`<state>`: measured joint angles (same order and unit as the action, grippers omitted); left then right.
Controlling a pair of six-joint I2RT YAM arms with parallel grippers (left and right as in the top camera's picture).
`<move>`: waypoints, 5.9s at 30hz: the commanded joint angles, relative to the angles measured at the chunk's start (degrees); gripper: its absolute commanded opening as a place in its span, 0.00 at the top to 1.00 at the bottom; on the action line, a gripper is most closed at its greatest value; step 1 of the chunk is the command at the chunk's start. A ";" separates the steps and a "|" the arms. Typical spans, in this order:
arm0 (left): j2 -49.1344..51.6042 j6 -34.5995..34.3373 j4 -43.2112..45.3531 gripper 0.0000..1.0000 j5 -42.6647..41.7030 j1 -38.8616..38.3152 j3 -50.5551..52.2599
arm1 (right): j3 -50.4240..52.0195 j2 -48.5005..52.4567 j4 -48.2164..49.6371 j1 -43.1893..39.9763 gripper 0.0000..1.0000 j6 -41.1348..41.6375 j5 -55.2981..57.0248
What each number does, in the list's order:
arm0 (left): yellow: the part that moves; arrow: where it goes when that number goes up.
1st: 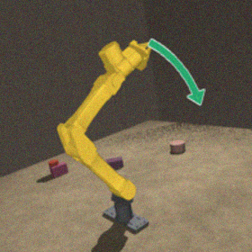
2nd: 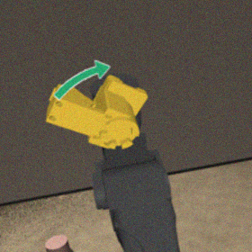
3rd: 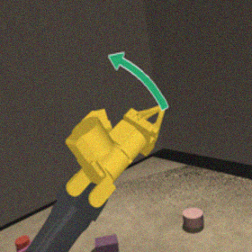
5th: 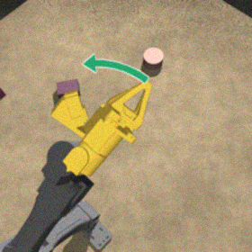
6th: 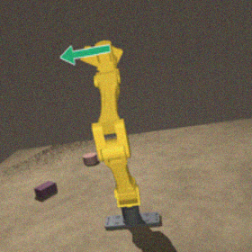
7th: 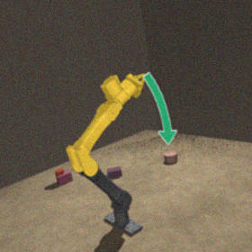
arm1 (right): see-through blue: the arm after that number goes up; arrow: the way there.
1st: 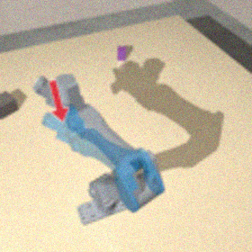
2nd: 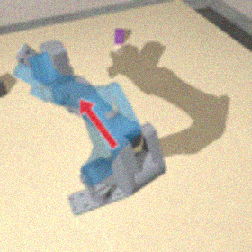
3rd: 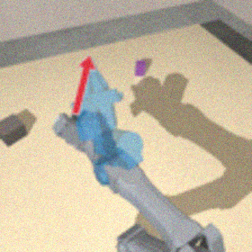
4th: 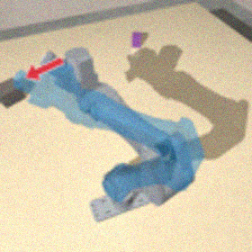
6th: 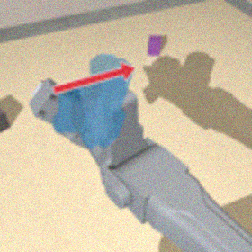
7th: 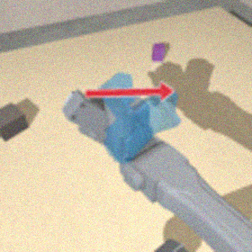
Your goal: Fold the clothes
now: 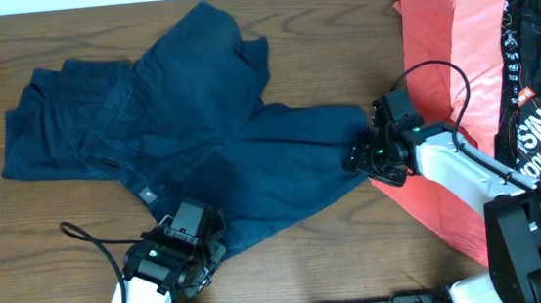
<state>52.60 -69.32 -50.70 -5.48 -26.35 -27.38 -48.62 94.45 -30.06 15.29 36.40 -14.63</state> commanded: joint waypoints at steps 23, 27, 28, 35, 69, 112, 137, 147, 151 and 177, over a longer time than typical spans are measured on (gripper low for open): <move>-1.99 0.70 -6.29 0.94 7.69 0.35 -2.14 | 0.31 0.50 -7.06 1.29 0.41 2.19 -11.63; -1.99 0.72 -6.32 0.94 7.67 0.35 -2.14 | 0.31 0.50 -6.75 1.29 0.75 2.38 -5.73; -1.99 0.72 -6.32 0.94 7.67 0.35 -2.14 | 0.31 0.50 -6.38 1.29 0.85 2.38 -3.89; -2.38 6.91 -8.41 0.94 7.65 0.35 -7.61 | -1.18 -0.70 -3.23 0.26 0.99 -0.59 -0.37; -0.98 12.61 -17.33 0.94 17.59 0.35 -38.21 | -27.50 -19.52 -8.81 -14.80 0.99 -25.70 0.28; 31.50 12.81 -7.45 0.02 10.84 25.00 -29.07 | -27.41 18.25 5.46 3.45 0.46 -26.40 1.11; 33.18 29.11 11.13 0.02 -4.07 24.98 -20.33 | -27.47 19.80 -14.67 -0.39 0.30 -20.00 23.45; 39.58 29.24 14.36 0.02 -4.39 24.98 -19.98 | -27.47 4.83 -12.41 -0.22 0.22 -22.36 23.21; 43.04 29.24 15.08 0.01 -4.46 24.98 -19.98 | -27.47 1.33 -12.26 -0.22 0.23 -22.38 22.99; 16.13 43.15 -3.89 0.94 -9.64 25.05 -30.32 | -27.45 27.61 -1.44 21.22 0.83 -28.79 -29.14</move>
<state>72.51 -27.09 -55.09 -13.41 -1.56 -56.71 -76.05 118.48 -33.69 31.77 8.80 -33.17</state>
